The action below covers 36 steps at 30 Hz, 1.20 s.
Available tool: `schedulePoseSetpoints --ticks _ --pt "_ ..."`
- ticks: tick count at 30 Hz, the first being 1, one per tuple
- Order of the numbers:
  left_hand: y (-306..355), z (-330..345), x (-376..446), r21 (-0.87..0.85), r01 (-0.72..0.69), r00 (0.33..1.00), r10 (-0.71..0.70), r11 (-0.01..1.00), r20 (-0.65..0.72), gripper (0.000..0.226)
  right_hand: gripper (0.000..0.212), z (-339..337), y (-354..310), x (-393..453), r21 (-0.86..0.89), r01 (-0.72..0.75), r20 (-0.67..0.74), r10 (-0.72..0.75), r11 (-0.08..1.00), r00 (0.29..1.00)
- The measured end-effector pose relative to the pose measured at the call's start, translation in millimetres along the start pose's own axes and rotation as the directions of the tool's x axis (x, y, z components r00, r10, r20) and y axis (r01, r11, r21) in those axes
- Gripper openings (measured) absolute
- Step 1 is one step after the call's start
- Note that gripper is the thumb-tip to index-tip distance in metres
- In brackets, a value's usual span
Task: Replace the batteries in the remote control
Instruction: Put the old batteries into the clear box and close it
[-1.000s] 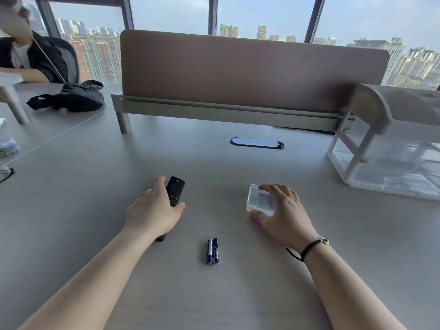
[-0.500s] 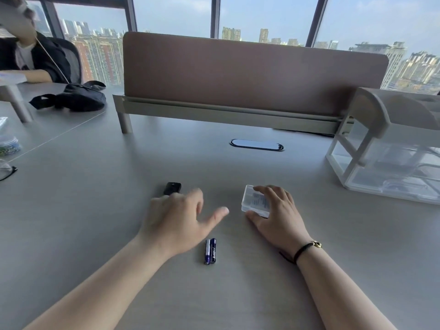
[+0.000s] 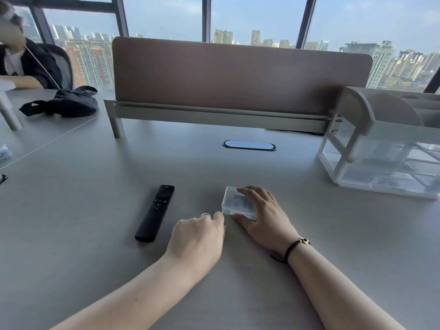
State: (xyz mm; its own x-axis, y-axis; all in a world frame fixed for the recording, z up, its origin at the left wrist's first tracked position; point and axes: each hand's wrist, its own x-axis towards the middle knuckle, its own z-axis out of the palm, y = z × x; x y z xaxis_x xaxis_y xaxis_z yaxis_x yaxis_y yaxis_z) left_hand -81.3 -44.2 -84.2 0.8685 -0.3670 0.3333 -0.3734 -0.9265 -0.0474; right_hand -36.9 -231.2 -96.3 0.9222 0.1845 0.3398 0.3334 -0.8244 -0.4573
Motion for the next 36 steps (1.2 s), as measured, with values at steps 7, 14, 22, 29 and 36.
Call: schedulePoseSetpoints --ticks 7,14,22,29,36 --pt "-21 14 29 -0.256 0.072 0.989 -0.101 0.964 -0.104 0.028 0.048 -4 -2 -3 0.119 -0.033 -0.037 0.038 0.992 0.999" --pt "-31 13 38 -0.89 0.239 0.89 -0.454 0.389 0.041 0.004 0.038 -8 -12 -2 0.328 -0.056 -0.063 0.081 0.943 0.995" --pt "-25 3 33 -0.941 0.258 0.89 -0.326 -0.217 0.319 0.036 0.043 -6 -20 -1 0.412 0.014 -0.029 -0.002 0.911 1.0" --pt "-33 -11 30 -0.895 0.398 0.904 -0.081 -0.203 0.42 0.038 0.039 0 -27 -4 0.402 0.098 -0.019 -0.099 0.91 0.995" --pt "-31 -10 29 -0.917 0.355 0.92 -0.106 -0.181 0.377 0.031 0.028 -3 -34 -7 0.531 0.031 -0.003 -0.035 0.847 0.999"
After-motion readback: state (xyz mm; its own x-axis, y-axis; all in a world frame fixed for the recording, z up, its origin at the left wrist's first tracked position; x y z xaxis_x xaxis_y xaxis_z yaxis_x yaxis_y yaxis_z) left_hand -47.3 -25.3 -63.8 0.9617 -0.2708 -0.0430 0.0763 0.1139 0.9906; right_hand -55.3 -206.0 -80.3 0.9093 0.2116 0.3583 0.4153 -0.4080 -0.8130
